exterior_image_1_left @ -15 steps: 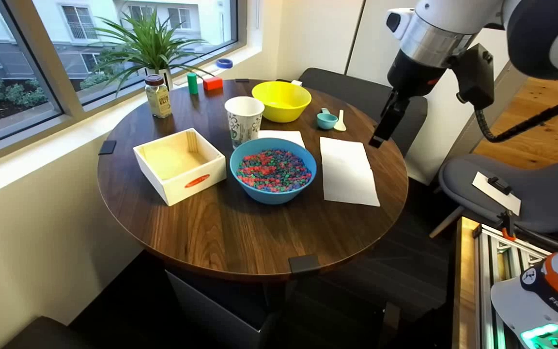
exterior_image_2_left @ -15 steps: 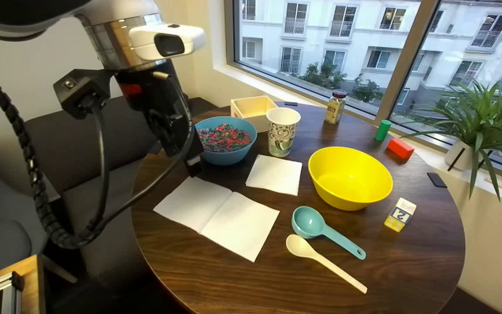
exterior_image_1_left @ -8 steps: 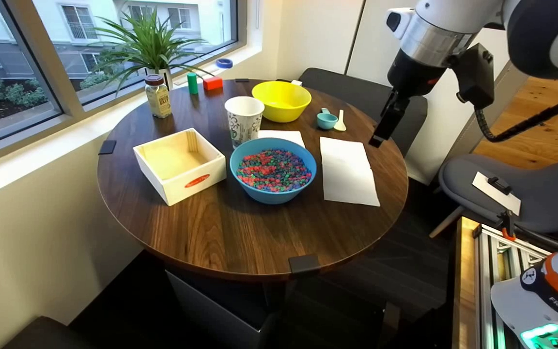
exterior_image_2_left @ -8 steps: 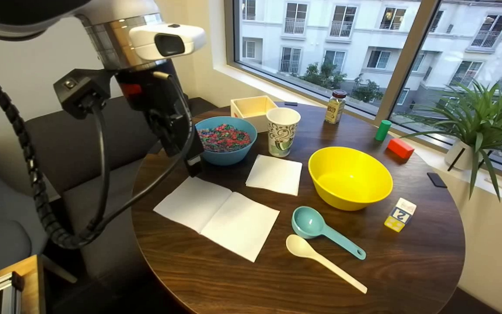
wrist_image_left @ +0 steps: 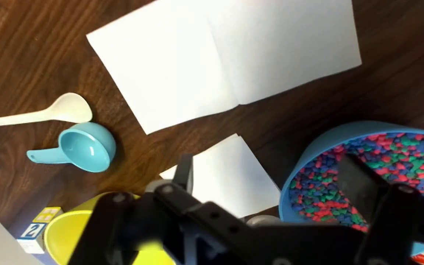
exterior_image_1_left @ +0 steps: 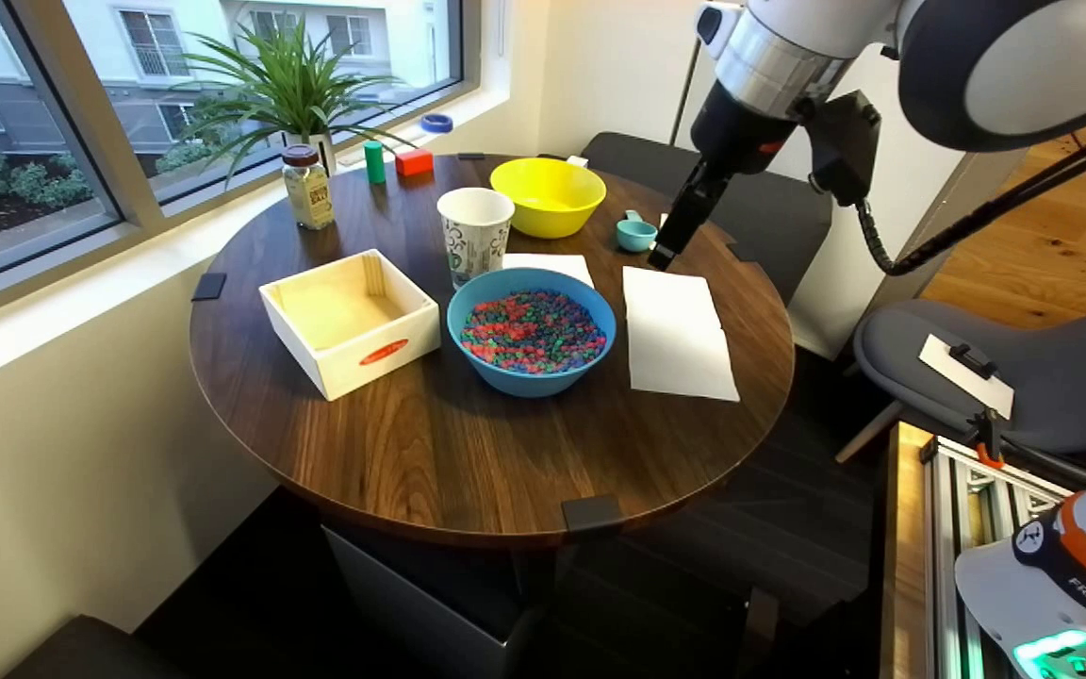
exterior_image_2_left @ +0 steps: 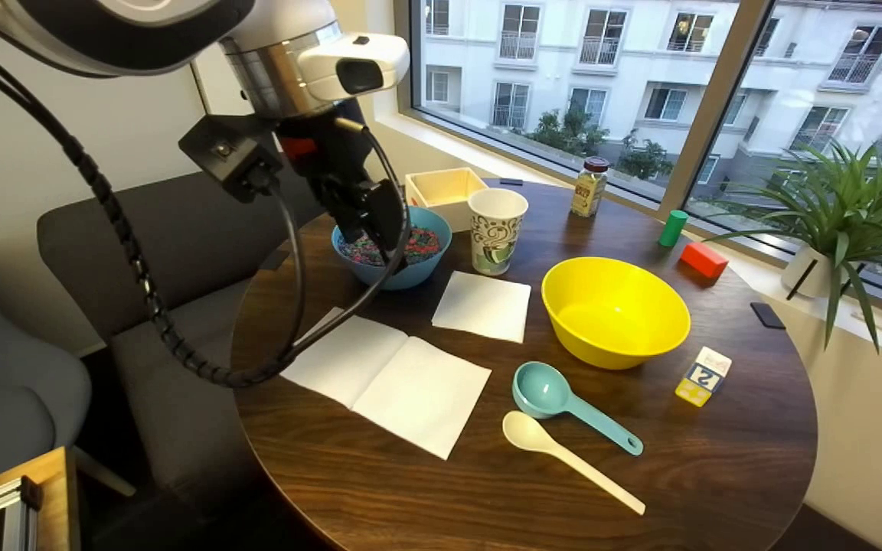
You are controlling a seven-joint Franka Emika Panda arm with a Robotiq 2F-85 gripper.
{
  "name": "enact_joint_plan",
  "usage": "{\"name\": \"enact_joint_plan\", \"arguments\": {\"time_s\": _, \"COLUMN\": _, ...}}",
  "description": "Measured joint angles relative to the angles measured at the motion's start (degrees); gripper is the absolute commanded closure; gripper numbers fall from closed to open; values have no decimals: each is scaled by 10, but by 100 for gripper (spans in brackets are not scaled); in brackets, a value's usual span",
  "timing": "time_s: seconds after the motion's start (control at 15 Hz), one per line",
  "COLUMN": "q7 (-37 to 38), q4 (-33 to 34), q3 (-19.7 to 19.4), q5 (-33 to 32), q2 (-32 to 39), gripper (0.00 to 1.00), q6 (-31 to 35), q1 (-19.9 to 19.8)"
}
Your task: Put some of the contents of the blue bowl onto the napkin and then fold the napkin to cover the contents
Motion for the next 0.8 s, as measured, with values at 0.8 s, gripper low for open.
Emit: {"name": "enact_joint_plan", "arguments": {"time_s": 0.8, "q7": 75, "q4": 137, "q3": 13, "q5": 16, "q2": 182, "gripper": 0, "q6": 3, "q1": 57}}
